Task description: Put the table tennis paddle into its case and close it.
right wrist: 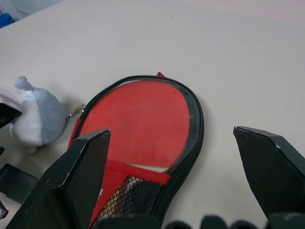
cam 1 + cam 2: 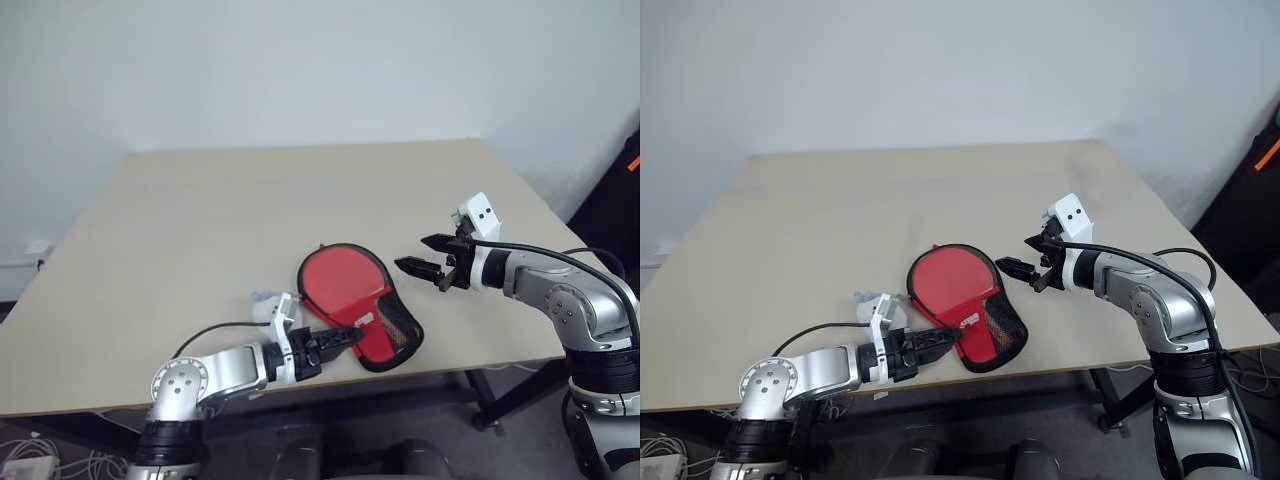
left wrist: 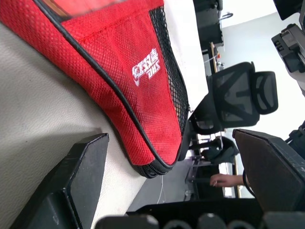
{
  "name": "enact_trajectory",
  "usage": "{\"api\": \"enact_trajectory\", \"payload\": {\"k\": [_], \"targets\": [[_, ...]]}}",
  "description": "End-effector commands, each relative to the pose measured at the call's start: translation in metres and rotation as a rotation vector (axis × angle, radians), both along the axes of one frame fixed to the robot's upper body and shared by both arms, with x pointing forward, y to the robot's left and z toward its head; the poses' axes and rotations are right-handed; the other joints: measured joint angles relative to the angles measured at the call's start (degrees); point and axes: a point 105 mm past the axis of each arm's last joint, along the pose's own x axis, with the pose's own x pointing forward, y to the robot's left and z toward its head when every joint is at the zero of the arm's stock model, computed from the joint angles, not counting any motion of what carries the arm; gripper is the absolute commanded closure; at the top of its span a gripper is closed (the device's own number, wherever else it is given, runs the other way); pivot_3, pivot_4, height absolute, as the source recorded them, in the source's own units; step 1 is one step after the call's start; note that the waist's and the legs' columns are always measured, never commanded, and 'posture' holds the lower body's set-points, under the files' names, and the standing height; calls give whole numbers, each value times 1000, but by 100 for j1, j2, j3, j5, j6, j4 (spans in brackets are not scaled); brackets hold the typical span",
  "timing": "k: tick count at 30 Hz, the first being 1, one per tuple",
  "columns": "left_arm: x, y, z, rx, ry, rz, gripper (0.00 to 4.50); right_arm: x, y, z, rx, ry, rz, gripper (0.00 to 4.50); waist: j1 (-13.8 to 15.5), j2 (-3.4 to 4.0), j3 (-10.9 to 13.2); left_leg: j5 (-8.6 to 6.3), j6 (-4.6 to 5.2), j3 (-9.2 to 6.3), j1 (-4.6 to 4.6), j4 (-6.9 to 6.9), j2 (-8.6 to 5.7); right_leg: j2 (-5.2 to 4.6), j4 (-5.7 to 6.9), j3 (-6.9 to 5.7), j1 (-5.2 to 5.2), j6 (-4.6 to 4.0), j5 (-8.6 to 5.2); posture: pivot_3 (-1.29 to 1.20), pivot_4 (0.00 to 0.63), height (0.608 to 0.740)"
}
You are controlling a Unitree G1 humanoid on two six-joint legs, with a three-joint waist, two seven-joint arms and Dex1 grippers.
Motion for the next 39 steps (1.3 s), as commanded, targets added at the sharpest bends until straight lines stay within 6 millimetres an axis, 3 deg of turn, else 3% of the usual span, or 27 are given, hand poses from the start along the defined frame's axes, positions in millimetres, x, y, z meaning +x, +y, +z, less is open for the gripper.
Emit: {"api": "enact_trajectory", "payload": {"k": [1,14,26,29,39], "targets": [[-4,-9,-26,58,87,-8,53,1,3,21,15,-80,13,0,16,1,0,0,1,-2,0,0,-5,-14,0,-5,2,0,0,0,0,706],[17,-28,-32,59,129,32,53,-1,4,20,17,-78,5,0,186,3,0,-3,7,-4,-5,-1,-43,-68,-3,-17,15,10,4,0,0,706],[15,-30,-39,99,172,7,53,-1,5,20,18,-80,4,0,185,1,1,-8,15,-10,-5,-7,-47,-85,-11,-29,21,13,6,0,0,706],[14,-28,-42,115,190,-5,868,-1,5,20,18,-80,4,0,179,1,1,-8,15,-11,-4,-12,-47,-86,-14,-31,21,13,6,0,0,706],[9,-20,-50,171,239,-41,4427,-2,7,21,26,-83,3,0,157,12,-4,-7,14,-24,8,-74,-44,-69,-65,-45,24,18,12,0,0,706]]}}
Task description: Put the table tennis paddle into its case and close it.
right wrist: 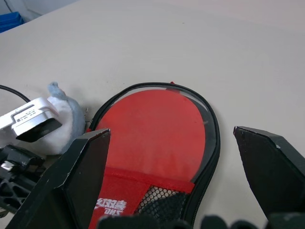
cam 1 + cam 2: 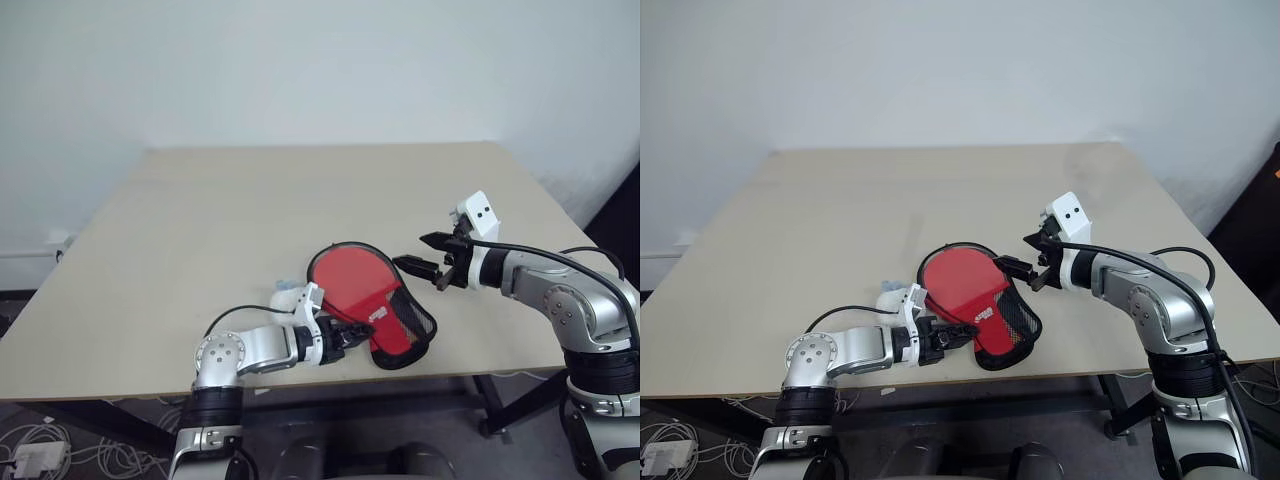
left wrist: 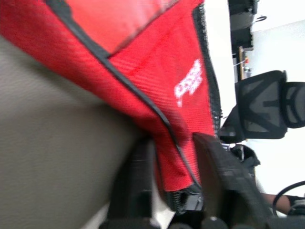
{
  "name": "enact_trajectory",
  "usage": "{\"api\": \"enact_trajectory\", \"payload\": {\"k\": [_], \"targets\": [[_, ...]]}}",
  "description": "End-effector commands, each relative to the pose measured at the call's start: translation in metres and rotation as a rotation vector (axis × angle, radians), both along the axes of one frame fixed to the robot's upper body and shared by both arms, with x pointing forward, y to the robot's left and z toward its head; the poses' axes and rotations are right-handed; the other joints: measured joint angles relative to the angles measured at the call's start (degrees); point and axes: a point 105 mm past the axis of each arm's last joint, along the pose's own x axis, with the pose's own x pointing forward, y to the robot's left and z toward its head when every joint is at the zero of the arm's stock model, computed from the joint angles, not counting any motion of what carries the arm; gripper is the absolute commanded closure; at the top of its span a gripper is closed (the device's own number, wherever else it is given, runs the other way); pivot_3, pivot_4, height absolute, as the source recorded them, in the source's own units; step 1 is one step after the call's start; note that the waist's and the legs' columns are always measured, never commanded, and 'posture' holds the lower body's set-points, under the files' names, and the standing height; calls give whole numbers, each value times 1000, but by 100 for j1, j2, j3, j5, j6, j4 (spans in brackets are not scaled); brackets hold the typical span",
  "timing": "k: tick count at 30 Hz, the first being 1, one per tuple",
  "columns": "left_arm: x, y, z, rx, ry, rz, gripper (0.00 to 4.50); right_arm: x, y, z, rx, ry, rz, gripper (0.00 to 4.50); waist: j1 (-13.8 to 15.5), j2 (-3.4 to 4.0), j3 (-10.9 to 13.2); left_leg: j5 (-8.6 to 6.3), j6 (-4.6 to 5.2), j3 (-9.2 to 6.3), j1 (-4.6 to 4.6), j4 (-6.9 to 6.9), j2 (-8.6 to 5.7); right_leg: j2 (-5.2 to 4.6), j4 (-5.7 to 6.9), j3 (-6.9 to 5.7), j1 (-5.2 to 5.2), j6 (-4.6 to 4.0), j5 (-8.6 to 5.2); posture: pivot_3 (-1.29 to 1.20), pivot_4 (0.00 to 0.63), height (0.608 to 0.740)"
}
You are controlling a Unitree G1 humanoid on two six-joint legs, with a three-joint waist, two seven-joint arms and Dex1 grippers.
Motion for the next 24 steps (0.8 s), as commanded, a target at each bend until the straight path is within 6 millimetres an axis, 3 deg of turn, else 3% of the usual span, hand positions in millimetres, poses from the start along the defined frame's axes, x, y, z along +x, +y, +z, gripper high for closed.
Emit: {"api": "enact_trajectory", "payload": {"k": [1,8,14,24], "targets": [[-16,7,-36,75,158,-10,4472,-2,4,18,29,-66,12,0,1,12,-7,0,0,-6,1,0,1,5,-5,-6,5,0,0,0,0,706],[-16,8,-23,45,91,-78,4472,-2,6,19,34,-65,9,0,-9,24,-14,1,-1,-11,7,-17,6,9,-10,-16,3,0,0,0,0,706],[-29,13,-4,-27,24,-193,4472,-1,7,17,34,-62,9,0,-45,29,-16,6,-9,-10,-2,-31,13,20,-19,-16,-14,1,-1,0,0,706],[-51,44,7,5,-10,-305,4472,-4,8,11,-19,-71,62,0,-173,-3,30,23,-42,10,-25,-46,5,23,-33,5,-36,28,-18,0,0,706]]}}
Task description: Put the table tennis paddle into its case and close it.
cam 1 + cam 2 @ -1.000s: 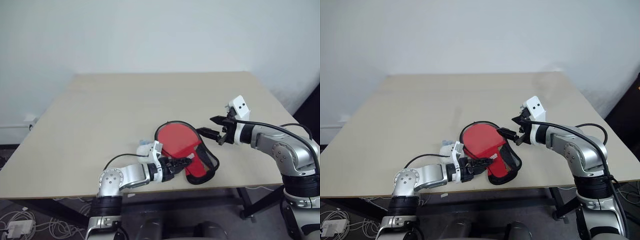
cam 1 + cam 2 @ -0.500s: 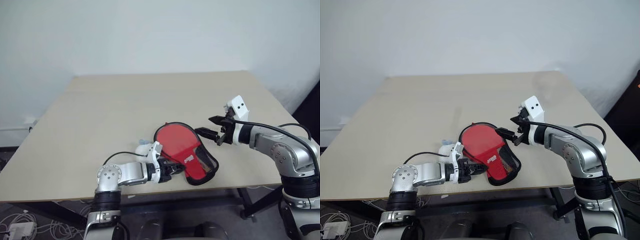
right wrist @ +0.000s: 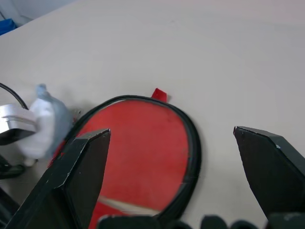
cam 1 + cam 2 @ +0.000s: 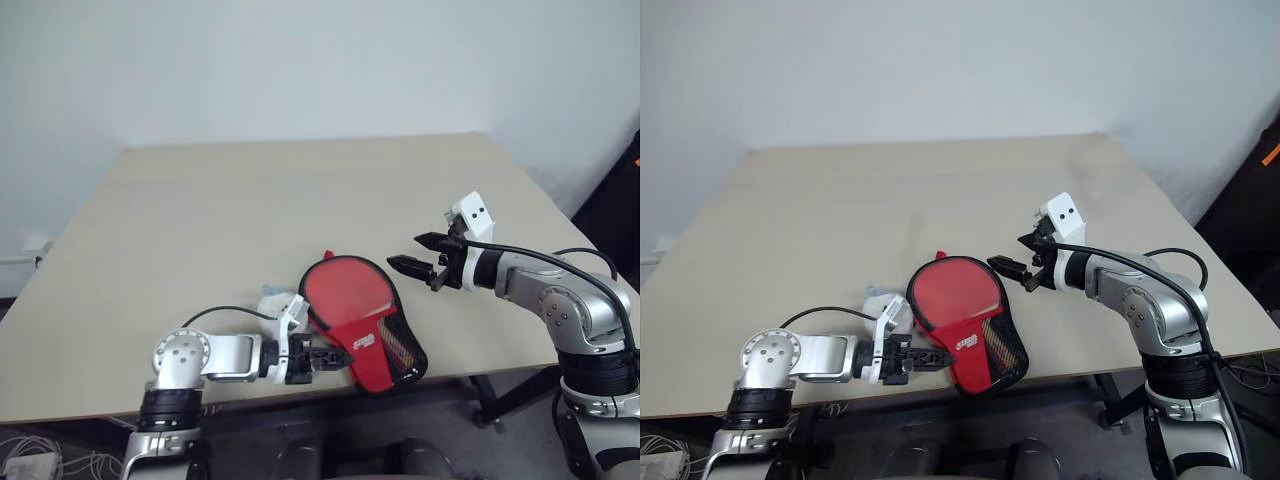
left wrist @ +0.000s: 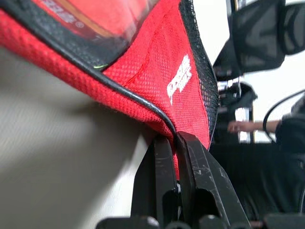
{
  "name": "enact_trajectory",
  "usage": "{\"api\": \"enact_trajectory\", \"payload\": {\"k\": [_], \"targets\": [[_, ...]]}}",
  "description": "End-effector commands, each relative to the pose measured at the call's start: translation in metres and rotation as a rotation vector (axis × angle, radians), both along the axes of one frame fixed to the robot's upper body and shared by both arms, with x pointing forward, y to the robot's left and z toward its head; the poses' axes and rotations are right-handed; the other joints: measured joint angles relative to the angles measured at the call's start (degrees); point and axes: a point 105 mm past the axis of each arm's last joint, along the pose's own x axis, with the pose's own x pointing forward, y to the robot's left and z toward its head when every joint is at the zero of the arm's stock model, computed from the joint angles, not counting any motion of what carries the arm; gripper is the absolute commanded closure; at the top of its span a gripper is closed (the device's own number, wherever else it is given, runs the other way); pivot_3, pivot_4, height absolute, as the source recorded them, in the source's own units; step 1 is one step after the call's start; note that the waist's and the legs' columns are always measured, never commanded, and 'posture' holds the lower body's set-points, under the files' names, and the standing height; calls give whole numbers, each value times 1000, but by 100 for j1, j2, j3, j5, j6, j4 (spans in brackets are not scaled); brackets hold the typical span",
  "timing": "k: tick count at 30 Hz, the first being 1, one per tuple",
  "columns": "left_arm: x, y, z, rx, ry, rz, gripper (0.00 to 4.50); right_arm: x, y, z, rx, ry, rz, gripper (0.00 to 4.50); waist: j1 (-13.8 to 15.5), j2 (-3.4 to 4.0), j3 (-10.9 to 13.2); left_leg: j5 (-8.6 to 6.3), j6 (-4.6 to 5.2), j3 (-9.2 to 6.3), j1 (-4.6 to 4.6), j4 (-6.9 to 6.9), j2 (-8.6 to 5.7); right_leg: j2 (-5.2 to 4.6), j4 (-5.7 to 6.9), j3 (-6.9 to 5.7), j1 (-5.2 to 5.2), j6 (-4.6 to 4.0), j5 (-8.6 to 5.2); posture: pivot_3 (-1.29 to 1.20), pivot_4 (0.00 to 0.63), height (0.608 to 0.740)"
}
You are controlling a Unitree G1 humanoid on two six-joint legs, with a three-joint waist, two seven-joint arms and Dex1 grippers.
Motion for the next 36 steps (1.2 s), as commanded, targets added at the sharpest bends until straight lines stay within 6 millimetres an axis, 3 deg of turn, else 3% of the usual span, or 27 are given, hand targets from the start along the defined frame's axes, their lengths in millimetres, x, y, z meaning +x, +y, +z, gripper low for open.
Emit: {"api": "enact_trajectory", "payload": {"k": [1,9,17,28,31,36], "targets": [[-15,5,-5,7,45,-45,4472,-3,-1,10,-45,-69,55,0,0,0,13,0,0,1,1,0,0,0,0,0,-4,-1,-1,0,0,706],[-31,16,-4,17,50,-83,4472,-29,-12,-3,-180,-56,298,0,-8,-12,35,-1,1,1,2,-10,2,-6,-6,4,-15,0,-3,0,0,706],[-47,18,0,19,47,-159,4472,-29,-11,-6,-209,-59,376,0,-37,-38,56,-1,0,4,1,-12,2,-7,-7,12,-21,0,-3,0,0,706],[-23,24,-5,95,-34,-81,4472,-32,-8,-11,-196,-48,375,0,-17,-44,61,5,-6,4,-64,15,0,-6,6,12,-72,-6,2,0,0,706],[-19,25,-6,113,-50,-77,3773,-31,-8,-12,-195,-48,369,0,-1,-45,62,8,-9,4,-63,30,0,-7,10,11,-67,-19,12,0,0,706],[-15,29,0,99,-58,-81,2103,-30,-8,-13,-198,-49,358,0,13,-47,63,9,-9,3,-63,41,5,-8,12,8,-68,-32,28,0,0,706]]}}
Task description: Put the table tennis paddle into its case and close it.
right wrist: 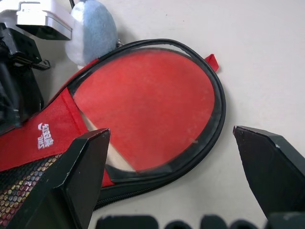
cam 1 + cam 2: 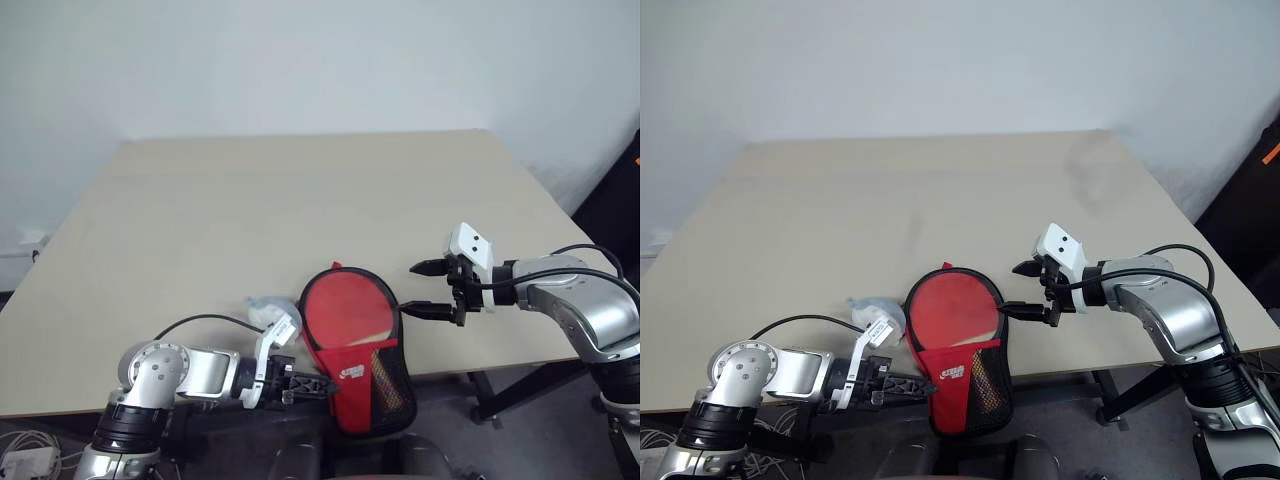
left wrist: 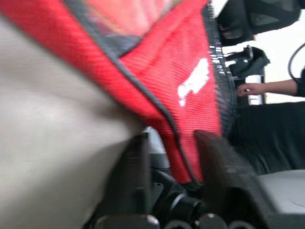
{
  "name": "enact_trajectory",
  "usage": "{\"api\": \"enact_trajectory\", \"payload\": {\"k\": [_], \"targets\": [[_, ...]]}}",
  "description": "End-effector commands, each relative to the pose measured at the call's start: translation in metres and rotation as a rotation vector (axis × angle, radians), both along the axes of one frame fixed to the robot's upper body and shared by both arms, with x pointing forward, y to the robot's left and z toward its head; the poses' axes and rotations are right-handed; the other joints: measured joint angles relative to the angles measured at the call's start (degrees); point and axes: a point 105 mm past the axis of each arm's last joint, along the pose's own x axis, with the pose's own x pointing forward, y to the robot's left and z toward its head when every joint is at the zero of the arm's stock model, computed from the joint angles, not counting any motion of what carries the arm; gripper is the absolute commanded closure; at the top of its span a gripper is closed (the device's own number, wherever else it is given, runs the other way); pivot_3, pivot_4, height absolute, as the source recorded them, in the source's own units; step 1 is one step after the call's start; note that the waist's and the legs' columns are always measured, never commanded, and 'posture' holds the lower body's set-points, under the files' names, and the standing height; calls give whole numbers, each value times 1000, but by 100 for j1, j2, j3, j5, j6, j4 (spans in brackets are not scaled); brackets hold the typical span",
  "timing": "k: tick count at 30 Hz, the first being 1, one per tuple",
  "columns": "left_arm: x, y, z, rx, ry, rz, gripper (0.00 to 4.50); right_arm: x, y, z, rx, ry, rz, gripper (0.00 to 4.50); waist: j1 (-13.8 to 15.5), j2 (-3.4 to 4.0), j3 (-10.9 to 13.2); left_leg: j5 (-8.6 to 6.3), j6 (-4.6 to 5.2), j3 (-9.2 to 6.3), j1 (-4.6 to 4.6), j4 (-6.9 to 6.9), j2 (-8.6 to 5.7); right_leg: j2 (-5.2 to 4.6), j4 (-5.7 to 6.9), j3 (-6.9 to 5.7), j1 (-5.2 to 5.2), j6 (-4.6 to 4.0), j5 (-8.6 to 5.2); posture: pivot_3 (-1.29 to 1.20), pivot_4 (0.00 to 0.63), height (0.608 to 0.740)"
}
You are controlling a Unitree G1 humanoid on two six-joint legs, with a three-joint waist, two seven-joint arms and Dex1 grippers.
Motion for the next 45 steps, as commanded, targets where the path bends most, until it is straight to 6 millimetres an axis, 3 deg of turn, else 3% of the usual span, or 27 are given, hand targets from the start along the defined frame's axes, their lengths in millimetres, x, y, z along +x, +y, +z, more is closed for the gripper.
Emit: {"api": "enact_trajectory", "payload": {"k": [1,7,15,20,26,30,34,37,40,44,45], "targets": [[11,11,1,44,-27,36,1760,2,1,9,8,-46,-3,0,2,0,0,0,0,-1,0,0,0,0,0,0,0,-1,1,0,0,706],[14,14,17,0,-63,22,17,3,2,8,9,-47,-3,0,1,0,0,15,-1,-1,0,1,4,2,3,-4,0,-13,10,0,0,706],[-7,28,39,-6,-78,-86,17,5,5,8,15,-47,3,0,-45,-18,13,29,-16,6,-8,-9,36,19,1,-31,-22,-21,26,0,0,706],[-18,45,59,72,-227,-206,17,5,5,8,20,-44,8,0,-62,-37,31,32,-26,20,-23,-21,37,31,-1,-28,-31,-16,26,0,0,706],[-6,56,83,85,-536,-326,17,7,11,8,31,-41,18,0,-42,-3,60,32,-26,29,-16,-16,31,15,-5,-27,-34,-23,27,0,0,706],[20,68,106,112,-879,-379,17,12,17,8,51,-49,8,0,-48,11,69,33,-27,36,-16,-24,33,18,-4,-25,-43,-26,29,0,0,706],[51,88,134,168,-1130,-278,0,20,28,14,102,-59,-19,869,-55,10,69,41,-40,43,-26,-31,44,36,1,-25,-48,-23,31,0,0,706],[62,99,143,199,-1222,-212,0,25,35,15,124,-56,-31,1994,-62,9,69,42,-41,46,-28,-31,48,49,1,-25,-46,-16,36,0,0,706],[66,109,140,238,-1259,-167,0,29,44,13,152,-40,-41,3035,-70,8,68,42,-41,52,-24,-29,47,52,0,-19,-40,-13,37,0,0,706],[61,117,120,253,-1229,-132,0,32,58,12,189,-25,-47,4483,-125,8,68,42,-41,56,-19,-26,52,62,2,-11,-37,-13,38,0,0,706],[57,116,114,233,-1196,-130,0,32,62,11,195,-21,-47,4483,-141,8,68,43,-41,56,-19,-25,54,64,4,-9,-37,-14,38,0,0,706]]}}
